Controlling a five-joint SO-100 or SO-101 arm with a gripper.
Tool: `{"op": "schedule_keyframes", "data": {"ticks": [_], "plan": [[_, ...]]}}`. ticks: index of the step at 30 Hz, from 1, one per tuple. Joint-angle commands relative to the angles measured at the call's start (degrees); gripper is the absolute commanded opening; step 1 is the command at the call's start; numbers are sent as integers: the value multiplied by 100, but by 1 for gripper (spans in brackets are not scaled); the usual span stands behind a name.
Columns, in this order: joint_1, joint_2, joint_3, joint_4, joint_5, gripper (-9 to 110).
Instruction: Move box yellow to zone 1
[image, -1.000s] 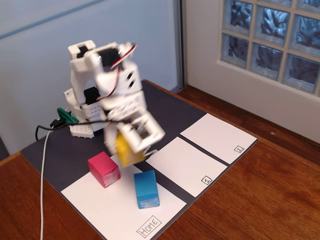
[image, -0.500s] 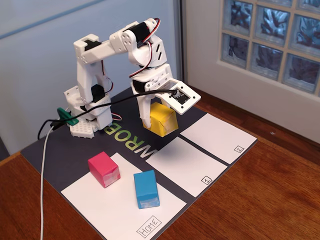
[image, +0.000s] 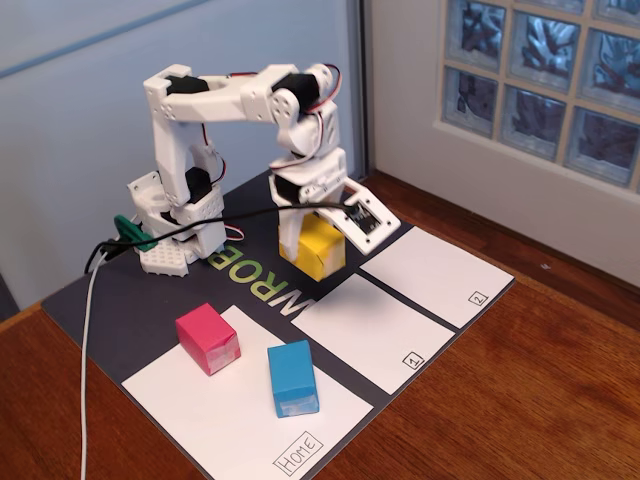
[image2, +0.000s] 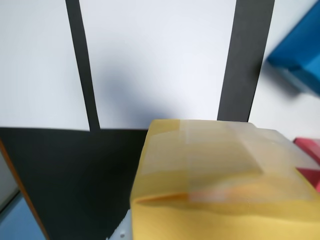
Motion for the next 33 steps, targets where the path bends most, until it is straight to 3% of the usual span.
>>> {"op": "schedule_keyframes", "data": {"ticks": [1,33], "plan": [[70,-53,-18,-299,62,-1],[-141,-1485,281,-2558,202,-1]]}}
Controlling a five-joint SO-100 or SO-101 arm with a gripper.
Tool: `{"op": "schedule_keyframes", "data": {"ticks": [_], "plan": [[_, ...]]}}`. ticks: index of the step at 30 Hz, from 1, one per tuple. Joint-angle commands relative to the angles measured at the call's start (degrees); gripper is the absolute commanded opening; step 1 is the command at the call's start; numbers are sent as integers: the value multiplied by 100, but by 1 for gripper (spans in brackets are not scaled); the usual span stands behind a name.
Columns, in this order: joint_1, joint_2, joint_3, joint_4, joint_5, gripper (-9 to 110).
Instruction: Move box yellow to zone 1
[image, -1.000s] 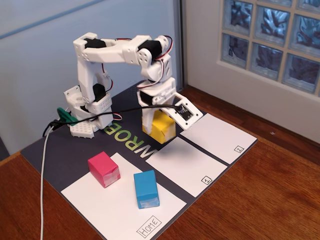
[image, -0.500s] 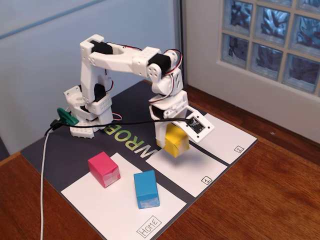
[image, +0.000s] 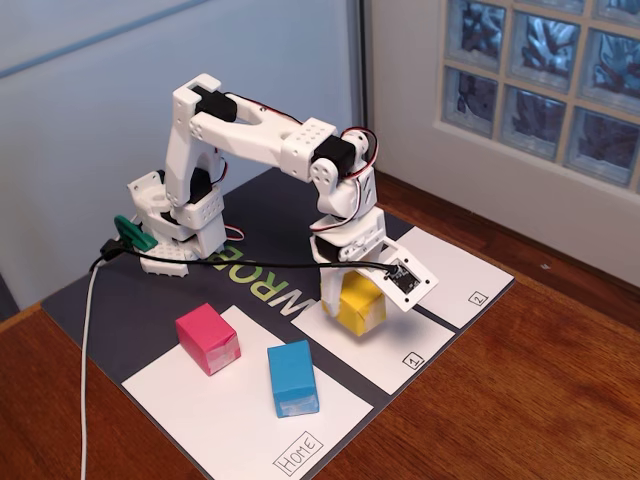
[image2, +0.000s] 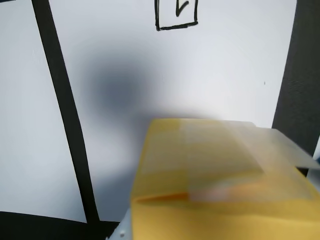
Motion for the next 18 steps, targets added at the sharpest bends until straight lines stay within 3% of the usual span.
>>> {"op": "schedule_keyframes", "data": {"ticks": [1,18], "plan": [[-132,-18,-26,-308,-44,-1],[-264,-527,-70,-439,176,0]]}}
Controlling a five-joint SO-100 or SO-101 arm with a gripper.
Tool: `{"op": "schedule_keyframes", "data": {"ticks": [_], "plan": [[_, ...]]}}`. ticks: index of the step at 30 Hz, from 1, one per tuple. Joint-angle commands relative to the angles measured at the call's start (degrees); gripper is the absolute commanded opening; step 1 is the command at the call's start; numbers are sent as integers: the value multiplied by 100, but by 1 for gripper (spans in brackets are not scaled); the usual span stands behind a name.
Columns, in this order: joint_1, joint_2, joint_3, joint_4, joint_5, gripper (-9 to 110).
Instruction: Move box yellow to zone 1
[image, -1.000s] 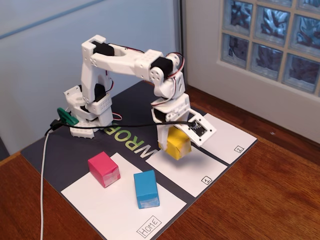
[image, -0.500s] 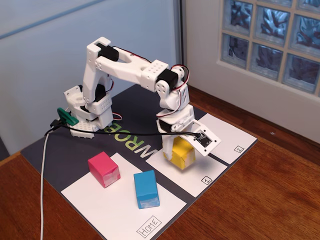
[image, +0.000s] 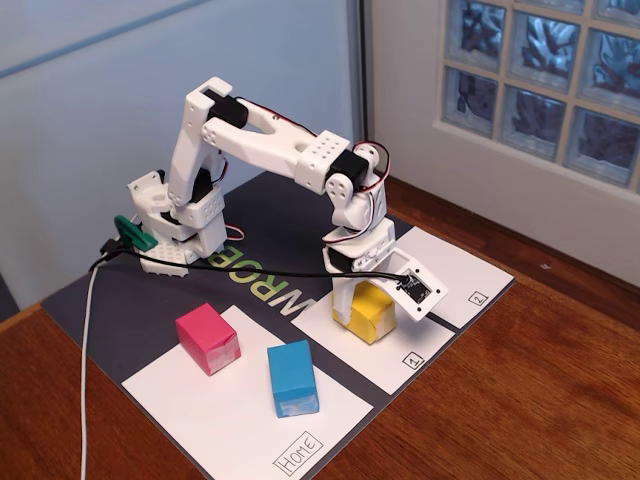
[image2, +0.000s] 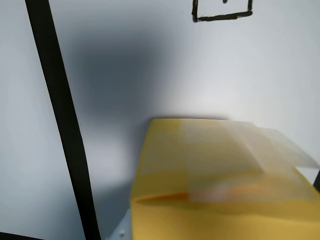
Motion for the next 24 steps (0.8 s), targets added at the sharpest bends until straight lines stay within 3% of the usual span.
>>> {"op": "schedule_keyframes", "data": {"ticks": [1,4,11,24], "plan": [[9,44,-88,-44,35,1],[35,44,-97,-44,0,18],[44,62,-97,-26,0,38],[-53,984,-308,35,185,40]]}}
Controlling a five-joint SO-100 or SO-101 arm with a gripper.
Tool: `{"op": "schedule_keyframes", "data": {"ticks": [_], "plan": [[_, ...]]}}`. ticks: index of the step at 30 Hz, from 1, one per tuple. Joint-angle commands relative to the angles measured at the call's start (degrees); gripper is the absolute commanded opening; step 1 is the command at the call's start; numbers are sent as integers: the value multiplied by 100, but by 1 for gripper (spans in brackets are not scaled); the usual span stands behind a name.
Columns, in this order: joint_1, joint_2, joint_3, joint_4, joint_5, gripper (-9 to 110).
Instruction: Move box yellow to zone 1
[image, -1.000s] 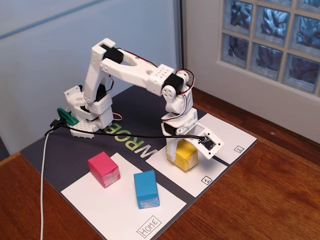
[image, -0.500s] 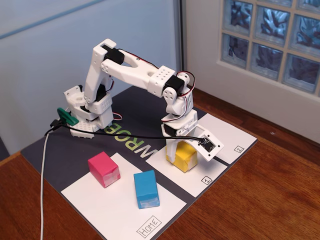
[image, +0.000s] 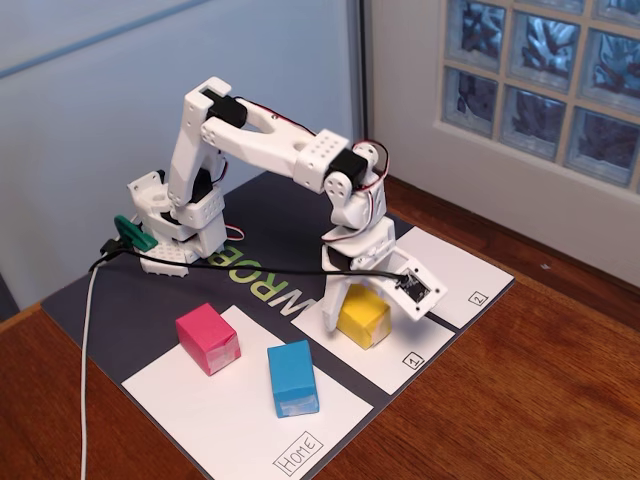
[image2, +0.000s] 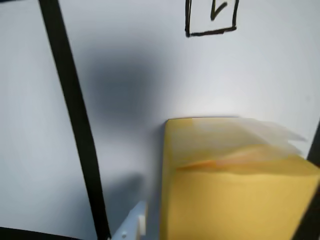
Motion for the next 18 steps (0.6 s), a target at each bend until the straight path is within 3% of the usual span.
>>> {"op": "schedule_keyframes", "data": {"ticks": [1,10,18], "plan": [[-62,773,-387,132,44,39],[53,2145,-466,1283,-290,32],[369,3542,18,2083,-606,9]]}}
